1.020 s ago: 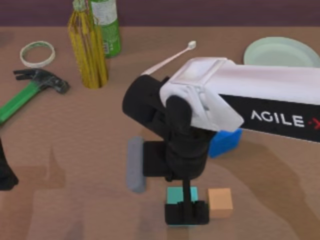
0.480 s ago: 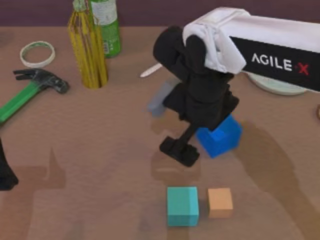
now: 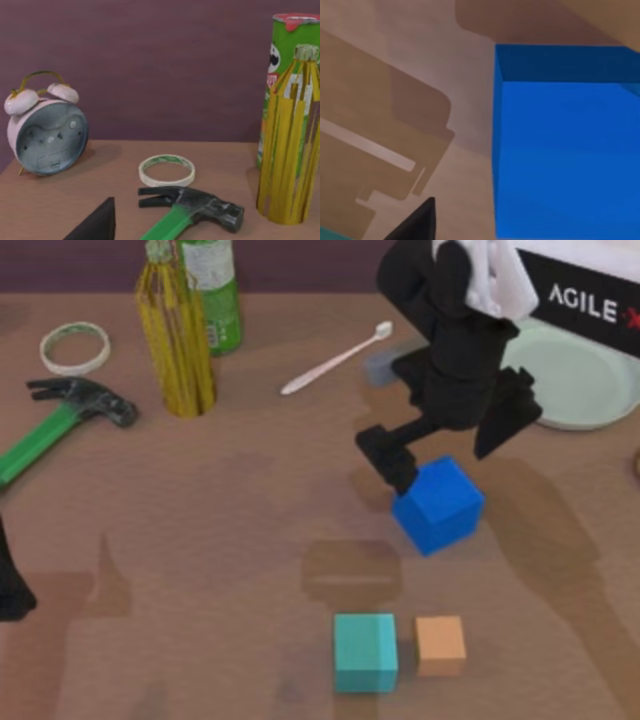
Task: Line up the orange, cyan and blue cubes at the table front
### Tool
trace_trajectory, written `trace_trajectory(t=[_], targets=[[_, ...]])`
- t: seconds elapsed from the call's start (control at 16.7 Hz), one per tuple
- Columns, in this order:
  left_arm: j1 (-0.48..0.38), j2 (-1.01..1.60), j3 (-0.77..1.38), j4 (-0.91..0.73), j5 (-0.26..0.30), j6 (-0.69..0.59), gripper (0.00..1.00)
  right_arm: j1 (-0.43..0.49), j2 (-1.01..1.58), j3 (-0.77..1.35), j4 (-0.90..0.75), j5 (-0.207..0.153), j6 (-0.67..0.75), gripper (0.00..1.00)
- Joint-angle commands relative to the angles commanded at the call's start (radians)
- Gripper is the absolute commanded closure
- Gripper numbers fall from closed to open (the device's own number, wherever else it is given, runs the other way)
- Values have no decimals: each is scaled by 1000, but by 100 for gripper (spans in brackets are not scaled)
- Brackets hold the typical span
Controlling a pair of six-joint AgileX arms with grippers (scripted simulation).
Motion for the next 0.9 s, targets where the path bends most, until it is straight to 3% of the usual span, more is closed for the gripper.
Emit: trace_trajectory(t=[0.3,0.66,0.9], targets=[[0,0,0,0,0,0,0,2,1,-17,18,0,0,0],[0,0,0,0,0,0,0,1,78,-158,245,1,2,0],[0,0,0,0,0,0,0,1,101,-193,295,1,3,0]])
